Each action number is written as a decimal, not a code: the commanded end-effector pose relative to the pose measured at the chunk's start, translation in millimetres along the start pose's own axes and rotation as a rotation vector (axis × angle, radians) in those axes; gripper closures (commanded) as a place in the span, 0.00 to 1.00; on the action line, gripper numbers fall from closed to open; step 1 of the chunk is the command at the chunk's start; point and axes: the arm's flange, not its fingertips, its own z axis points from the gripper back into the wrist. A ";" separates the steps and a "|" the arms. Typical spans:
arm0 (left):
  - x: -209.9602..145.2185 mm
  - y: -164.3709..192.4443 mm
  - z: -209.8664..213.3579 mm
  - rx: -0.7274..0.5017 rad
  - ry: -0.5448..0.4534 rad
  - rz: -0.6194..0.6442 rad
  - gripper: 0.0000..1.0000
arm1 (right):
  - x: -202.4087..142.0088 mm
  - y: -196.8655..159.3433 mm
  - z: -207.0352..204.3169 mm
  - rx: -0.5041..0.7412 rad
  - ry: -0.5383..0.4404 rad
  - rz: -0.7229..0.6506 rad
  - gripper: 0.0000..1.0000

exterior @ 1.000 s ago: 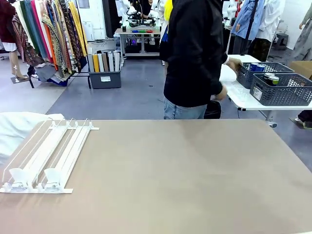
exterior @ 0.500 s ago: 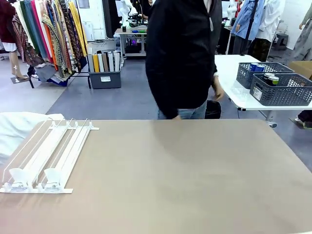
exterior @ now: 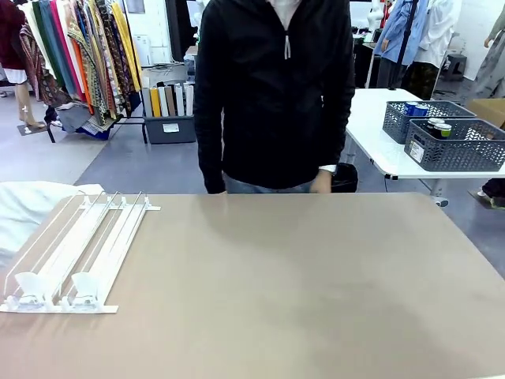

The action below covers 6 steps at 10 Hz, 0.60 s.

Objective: Retrieve and store the cans from the dispenser.
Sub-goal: Pick up one can from the Automatic Can Dispenser and place it in the middle of the table.

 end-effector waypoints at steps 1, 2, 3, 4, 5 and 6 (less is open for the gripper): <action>-1.0 1.6 0.7 -0.028 -0.004 -0.016 0.00 | 1.1 3.5 0.4 0.010 -0.001 0.010 0.00; -1.0 1.6 0.7 -0.028 -0.004 -0.016 0.00 | 1.1 3.5 0.4 0.010 -0.001 0.010 0.00; -1.0 1.6 0.7 -0.028 -0.004 -0.016 0.00 | 1.1 3.5 0.4 0.010 -0.001 0.010 0.00; -1.0 1.6 0.7 -0.028 -0.004 -0.016 0.00 | 1.1 3.5 0.4 0.010 -0.001 0.010 0.00; -1.0 1.6 0.7 -0.028 -0.004 -0.016 0.00 | 1.1 3.5 0.4 0.010 -0.001 0.010 0.00; -1.0 1.6 0.7 -0.028 -0.004 -0.016 0.00 | 1.1 3.5 0.4 0.010 -0.001 0.010 0.00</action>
